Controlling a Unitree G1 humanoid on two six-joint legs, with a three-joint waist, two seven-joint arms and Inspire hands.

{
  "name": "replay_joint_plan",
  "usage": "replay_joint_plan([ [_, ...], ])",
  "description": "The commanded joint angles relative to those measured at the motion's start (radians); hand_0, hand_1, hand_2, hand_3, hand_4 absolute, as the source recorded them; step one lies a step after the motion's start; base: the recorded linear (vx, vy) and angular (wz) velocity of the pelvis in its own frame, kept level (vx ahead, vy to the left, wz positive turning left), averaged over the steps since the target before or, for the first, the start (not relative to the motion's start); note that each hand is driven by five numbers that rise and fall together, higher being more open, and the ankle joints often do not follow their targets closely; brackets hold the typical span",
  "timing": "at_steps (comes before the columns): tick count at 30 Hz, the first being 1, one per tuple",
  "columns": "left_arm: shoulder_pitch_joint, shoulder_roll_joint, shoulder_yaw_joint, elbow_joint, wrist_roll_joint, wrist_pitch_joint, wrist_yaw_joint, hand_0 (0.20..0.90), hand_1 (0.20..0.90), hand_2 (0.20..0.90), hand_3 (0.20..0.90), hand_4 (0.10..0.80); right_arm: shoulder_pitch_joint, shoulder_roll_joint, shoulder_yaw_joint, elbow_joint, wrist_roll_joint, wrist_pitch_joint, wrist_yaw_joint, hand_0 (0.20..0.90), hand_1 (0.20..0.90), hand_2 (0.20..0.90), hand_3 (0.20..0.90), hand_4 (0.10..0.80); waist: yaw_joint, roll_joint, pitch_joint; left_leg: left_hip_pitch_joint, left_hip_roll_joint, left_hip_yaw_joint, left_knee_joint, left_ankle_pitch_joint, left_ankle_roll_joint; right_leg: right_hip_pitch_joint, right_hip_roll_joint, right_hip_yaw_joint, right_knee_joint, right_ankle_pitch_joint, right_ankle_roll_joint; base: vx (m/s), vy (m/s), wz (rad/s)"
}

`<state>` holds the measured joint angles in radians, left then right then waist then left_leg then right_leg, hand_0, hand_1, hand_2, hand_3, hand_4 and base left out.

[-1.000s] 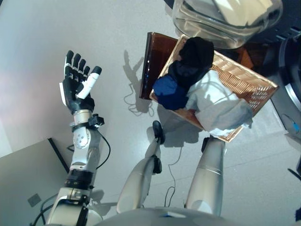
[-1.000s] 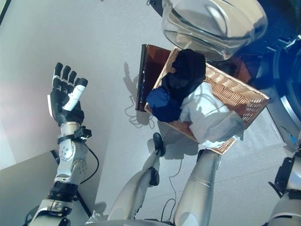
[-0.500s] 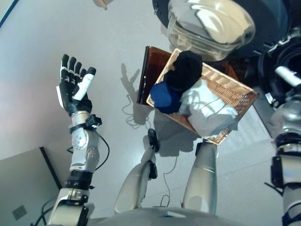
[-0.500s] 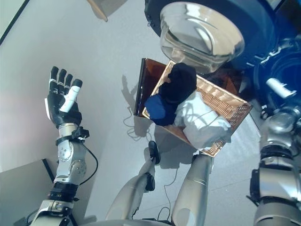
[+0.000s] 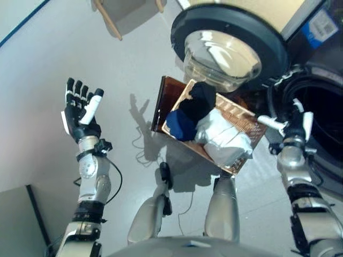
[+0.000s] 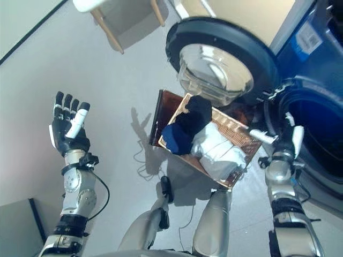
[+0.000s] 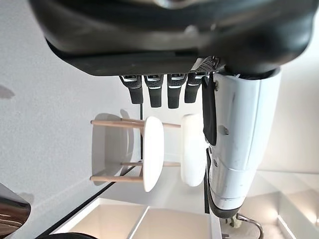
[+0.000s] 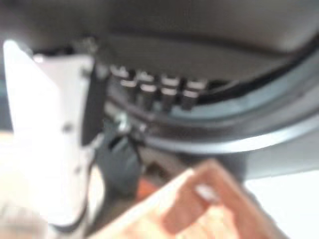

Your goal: Pick up the clothes and place them into the washing machine

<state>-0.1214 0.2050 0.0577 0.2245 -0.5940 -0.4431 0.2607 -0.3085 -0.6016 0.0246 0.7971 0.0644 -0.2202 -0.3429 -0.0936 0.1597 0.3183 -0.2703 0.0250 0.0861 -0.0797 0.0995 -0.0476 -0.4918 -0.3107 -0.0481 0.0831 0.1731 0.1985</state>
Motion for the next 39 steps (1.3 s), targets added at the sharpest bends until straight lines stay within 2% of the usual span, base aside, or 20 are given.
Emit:
replay_joint_plan([
  [1,-0.037,0.042,0.066,-0.002,0.048,-0.079,-0.015,0.9,0.9,0.9,0.9,0.8,0.033,-0.006,0.028,-0.021,-0.039,-0.049,0.022,0.9,0.9,0.9,0.9,0.8,0.019,-0.043,-0.084,0.055,0.052,-0.023,-0.008,-0.061,-0.123,0.067,-0.015,-0.02,-0.034,0.017,0.023,0.0,0.0,0.0],
  [10,-0.034,0.037,0.053,-0.034,0.052,-0.065,-0.026,0.9,0.9,0.9,0.9,0.8,0.053,0.109,0.106,0.071,0.018,-0.047,0.103,0.9,0.9,0.9,0.9,0.8,0.022,-0.055,-0.084,0.07,0.063,-0.032,-0.008,-0.058,-0.125,0.091,-0.006,-0.035,-0.032,0.004,0.016,0.012,-0.011,0.06],
  [13,-0.042,0.032,0.041,-0.055,0.031,-0.069,-0.033,0.9,0.9,0.9,0.9,0.8,-0.006,0.168,0.113,0.184,0.103,-0.046,0.115,0.9,0.9,0.9,0.9,0.8,0.035,-0.05,-0.077,0.055,0.06,-0.034,-0.008,-0.056,-0.125,0.077,-0.009,-0.037,-0.032,0.008,0.018,-0.015,0.009,0.05],
  [16,-0.046,0.026,0.029,-0.069,0.019,-0.072,-0.039,0.9,0.9,0.9,0.9,0.8,-0.036,0.186,0.106,0.226,0.159,-0.053,0.127,0.9,0.9,0.9,0.9,0.8,0.043,-0.047,-0.07,0.045,0.059,-0.039,-0.008,-0.053,-0.125,0.071,-0.011,-0.041,-0.032,0.008,0.018,-0.016,0.012,0.09],
  [23,-0.045,0.019,0.008,-0.107,0.001,-0.073,-0.053,0.9,0.9,0.9,0.9,0.8,-0.118,0.189,0.111,0.349,0.167,-0.034,0.112,0.9,0.9,0.9,0.9,0.8,0.067,-0.035,-0.051,0.007,0.053,-0.051,-0.008,-0.045,-0.132,0.043,-0.022,-0.054,-0.025,0.008,0.015,-0.004,0.008,0.14],
  [33,-0.041,0.021,0.01,-0.128,-0.009,-0.078,-0.054,0.9,0.9,0.9,0.9,0.8,-0.14,0.176,0.079,0.283,0.294,-0.073,0.146,0.9,0.9,0.9,0.9,0.8,0.078,-0.029,-0.04,-0.045,0.049,-0.067,-0.008,-0.039,-0.138,-0.008,-0.026,-0.059,-0.008,0.006,0.015,-0.007,-0.005,0.08],
  [39,-0.06,0.012,-0.02,-0.124,-0.019,-0.077,-0.074,0.9,0.9,0.9,0.9,0.8,-0.17,0.212,0.148,0.267,0.32,-0.081,0.217,0.9,0.9,0.9,0.9,0.8,0.09,-0.023,-0.042,-0.052,0.043,-0.07,-0.008,-0.041,-0.137,-0.014,-0.032,-0.064,-0.001,0.006,0.018,0.013,0.01,0.02],
])
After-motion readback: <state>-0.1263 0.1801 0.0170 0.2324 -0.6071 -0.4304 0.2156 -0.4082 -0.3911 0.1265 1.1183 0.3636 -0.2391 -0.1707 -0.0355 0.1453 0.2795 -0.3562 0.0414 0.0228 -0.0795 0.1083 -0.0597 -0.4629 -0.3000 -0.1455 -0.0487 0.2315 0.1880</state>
